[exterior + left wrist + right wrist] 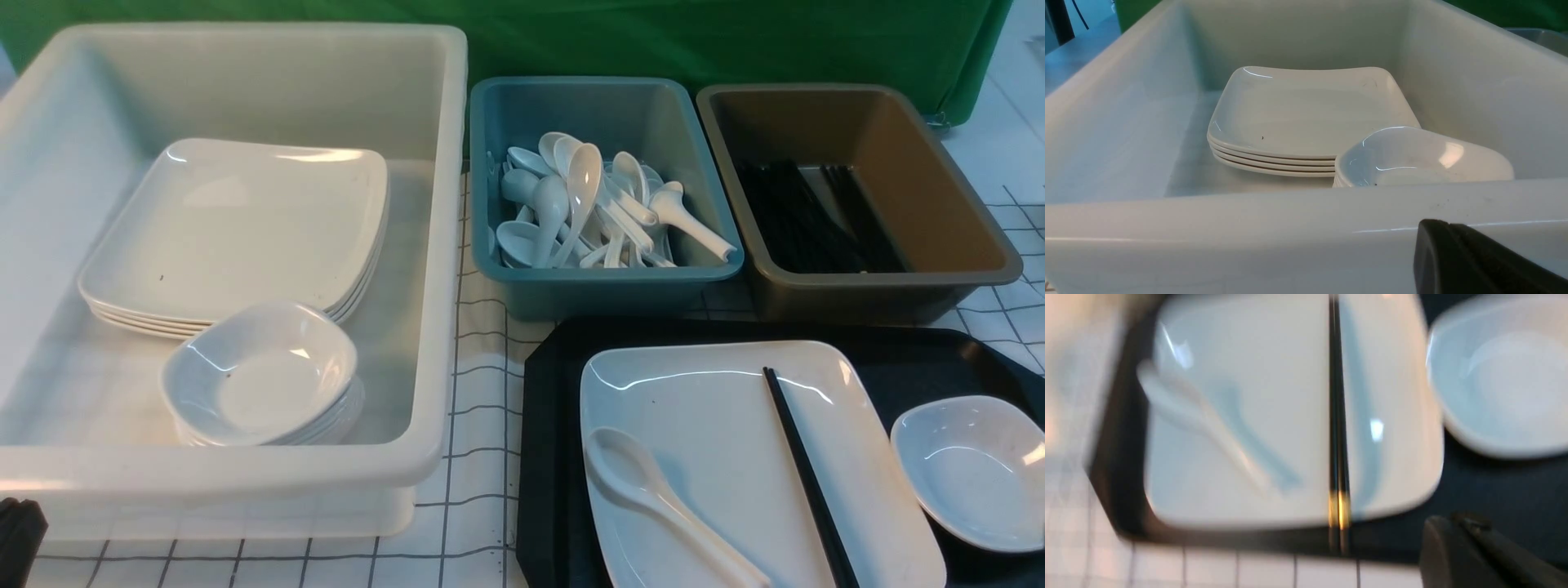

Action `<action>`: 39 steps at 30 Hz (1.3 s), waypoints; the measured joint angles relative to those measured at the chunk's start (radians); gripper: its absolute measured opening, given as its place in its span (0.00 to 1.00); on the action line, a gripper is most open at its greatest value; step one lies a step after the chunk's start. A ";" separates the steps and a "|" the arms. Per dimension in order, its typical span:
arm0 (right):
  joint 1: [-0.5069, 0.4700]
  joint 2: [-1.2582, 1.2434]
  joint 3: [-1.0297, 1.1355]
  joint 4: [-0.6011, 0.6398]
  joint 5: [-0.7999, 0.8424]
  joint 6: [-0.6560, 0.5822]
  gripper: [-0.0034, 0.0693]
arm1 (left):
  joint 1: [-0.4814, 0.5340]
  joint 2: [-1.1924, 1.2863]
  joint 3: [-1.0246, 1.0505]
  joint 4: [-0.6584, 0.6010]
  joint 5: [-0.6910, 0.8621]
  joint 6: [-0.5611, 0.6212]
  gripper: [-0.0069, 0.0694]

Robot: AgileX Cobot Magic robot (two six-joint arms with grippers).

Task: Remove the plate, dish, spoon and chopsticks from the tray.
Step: Use the right arm to grab a pair of chopsticks from the plate

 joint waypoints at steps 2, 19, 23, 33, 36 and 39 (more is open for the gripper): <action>0.000 0.138 -0.005 0.042 0.029 -0.085 0.12 | 0.000 0.000 0.000 0.000 0.000 0.000 0.10; 0.319 0.696 -0.272 -0.160 -0.002 0.021 0.66 | 0.000 0.000 0.000 0.000 0.000 0.000 0.10; 0.350 0.777 -0.312 -0.190 -0.020 0.073 0.69 | 0.000 0.000 0.000 0.000 0.000 0.000 0.10; 0.350 0.907 -0.318 -0.204 -0.076 0.091 0.62 | 0.000 0.000 0.000 0.000 0.000 0.000 0.10; 0.350 0.911 -0.319 -0.204 -0.071 0.092 0.44 | 0.000 0.000 0.000 0.000 0.000 0.000 0.10; 0.350 0.911 -0.325 -0.205 -0.043 0.092 0.28 | 0.000 0.000 0.000 0.000 0.000 0.000 0.10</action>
